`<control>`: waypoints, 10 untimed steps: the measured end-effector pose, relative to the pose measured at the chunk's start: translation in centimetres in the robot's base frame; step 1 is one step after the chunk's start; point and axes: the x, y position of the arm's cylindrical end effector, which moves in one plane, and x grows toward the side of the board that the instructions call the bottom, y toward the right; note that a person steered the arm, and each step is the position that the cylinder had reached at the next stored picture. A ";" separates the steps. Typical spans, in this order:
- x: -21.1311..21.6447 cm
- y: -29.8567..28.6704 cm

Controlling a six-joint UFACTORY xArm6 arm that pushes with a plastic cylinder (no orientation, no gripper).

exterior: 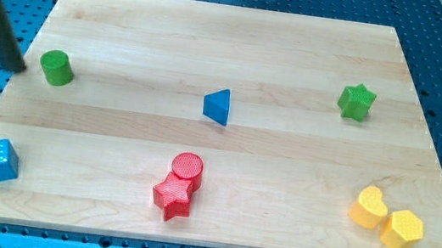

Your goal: Move the green circle to the left of the green star

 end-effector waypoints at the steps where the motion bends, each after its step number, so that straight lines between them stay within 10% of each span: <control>1: 0.1 3.4; 5: -3.4 13.5; 10: -1.9 11.7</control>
